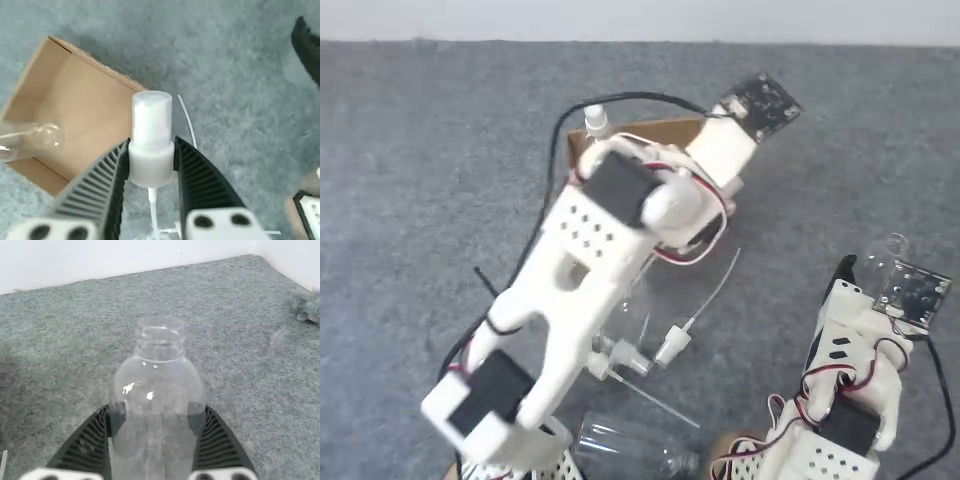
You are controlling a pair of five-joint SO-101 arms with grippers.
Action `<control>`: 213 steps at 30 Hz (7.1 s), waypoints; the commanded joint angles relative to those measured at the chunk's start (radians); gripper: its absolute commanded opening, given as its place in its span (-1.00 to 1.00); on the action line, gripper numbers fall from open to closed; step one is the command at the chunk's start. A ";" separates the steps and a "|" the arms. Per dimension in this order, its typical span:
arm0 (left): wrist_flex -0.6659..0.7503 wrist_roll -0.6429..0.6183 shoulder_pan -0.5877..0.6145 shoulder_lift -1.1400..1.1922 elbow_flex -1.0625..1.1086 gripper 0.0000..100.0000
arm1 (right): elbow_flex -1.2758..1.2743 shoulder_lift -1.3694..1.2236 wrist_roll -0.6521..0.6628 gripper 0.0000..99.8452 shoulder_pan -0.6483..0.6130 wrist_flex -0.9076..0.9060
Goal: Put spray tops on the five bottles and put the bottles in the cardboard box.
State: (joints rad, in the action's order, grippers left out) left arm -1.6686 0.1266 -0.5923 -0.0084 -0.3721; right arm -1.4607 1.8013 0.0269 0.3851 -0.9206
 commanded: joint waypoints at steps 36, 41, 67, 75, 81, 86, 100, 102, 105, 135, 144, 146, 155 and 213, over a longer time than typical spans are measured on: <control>0.176 -0.132 0.175 -0.736 0.143 -0.93 | -0.006 0.015 0.080 -0.98 -0.127 0.019; 0.313 -0.186 0.175 -0.881 0.366 -0.93 | -0.009 0.015 0.081 -0.98 -0.137 0.019; 0.713 -0.399 0.377 -1.358 0.983 -0.93 | -0.005 0.015 0.249 -0.98 -0.565 0.027; 0.783 -0.428 0.411 -1.530 1.115 -0.93 | -0.011 0.015 0.249 -0.98 -0.814 0.154; 0.783 -0.428 0.411 -1.580 1.142 -0.93 | -0.011 0.013 0.249 -0.98 -0.998 0.225; 0.789 -0.428 0.411 -1.582 1.142 -0.97 | -0.066 0.013 0.250 -0.98 -1.099 0.280; 0.821 -0.485 0.404 -1.583 1.145 -0.97 | -0.163 0.013 0.250 -0.98 -1.162 0.375; 0.819 -0.485 0.404 -1.583 1.148 -0.97 | -0.164 0.013 0.250 -0.98 -1.185 0.369; 0.825 -0.485 0.402 -1.583 1.185 -0.97 | -0.170 0.013 0.250 -0.98 -1.218 0.374; 0.853 -0.427 0.272 -1.583 1.307 -0.97 | -0.175 0.015 0.292 -0.98 -1.162 0.377; 0.859 -0.397 0.216 -1.582 1.356 -0.97 | -0.175 0.015 0.292 -0.98 -1.159 0.372; 0.859 -0.364 0.175 -1.582 1.363 -0.97 | -0.175 0.015 0.292 -0.98 -1.159 0.371; 0.893 -0.315 0.100 -1.582 1.415 -0.97 | -0.175 0.015 0.292 -0.98 -1.159 0.367; 0.896 -0.316 0.092 -1.577 1.486 -0.84 | -0.164 0.016 0.215 -0.99 -1.090 0.367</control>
State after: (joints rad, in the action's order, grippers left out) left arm -0.7956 -0.1941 -0.4941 -1.5842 1.1270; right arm -1.6433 1.7998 0.2524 -0.7104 -0.5677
